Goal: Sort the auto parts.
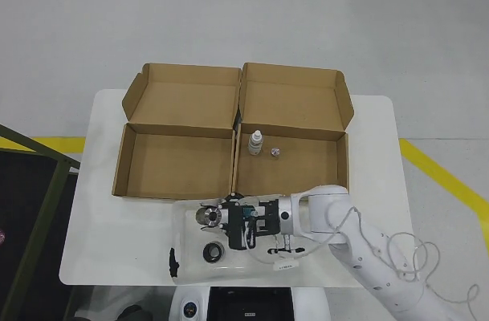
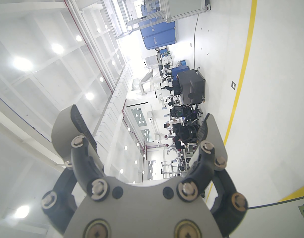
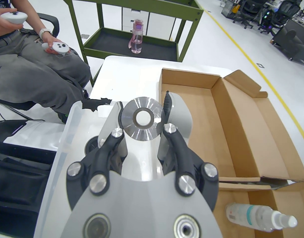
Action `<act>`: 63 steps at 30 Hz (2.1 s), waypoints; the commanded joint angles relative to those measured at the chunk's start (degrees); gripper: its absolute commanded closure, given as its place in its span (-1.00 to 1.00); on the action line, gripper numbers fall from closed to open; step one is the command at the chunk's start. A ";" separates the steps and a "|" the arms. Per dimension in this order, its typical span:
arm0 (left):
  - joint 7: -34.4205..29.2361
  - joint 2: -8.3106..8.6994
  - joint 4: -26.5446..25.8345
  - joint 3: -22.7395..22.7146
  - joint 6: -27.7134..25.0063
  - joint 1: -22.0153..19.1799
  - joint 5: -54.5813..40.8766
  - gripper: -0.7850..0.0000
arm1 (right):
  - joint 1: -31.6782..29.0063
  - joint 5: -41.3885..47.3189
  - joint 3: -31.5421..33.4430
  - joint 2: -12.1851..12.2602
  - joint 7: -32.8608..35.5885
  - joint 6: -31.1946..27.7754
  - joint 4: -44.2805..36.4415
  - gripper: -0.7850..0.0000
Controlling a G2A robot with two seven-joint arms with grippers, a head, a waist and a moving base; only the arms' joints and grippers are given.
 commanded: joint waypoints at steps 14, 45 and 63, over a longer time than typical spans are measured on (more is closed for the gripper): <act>0.00 0.00 0.00 0.00 0.00 0.00 0.00 -1.00 | -2.92 5.53 9.75 1.45 -5.27 1.20 -1.85 1.00; 0.00 0.00 0.00 0.00 0.00 0.00 0.00 -1.00 | 7.45 8.85 5.19 -0.94 -7.91 10.82 11.66 1.00; 0.00 0.00 0.00 0.00 0.00 0.00 0.00 -1.00 | 20.64 6.38 -7.51 -5.71 2.75 15.85 24.79 1.00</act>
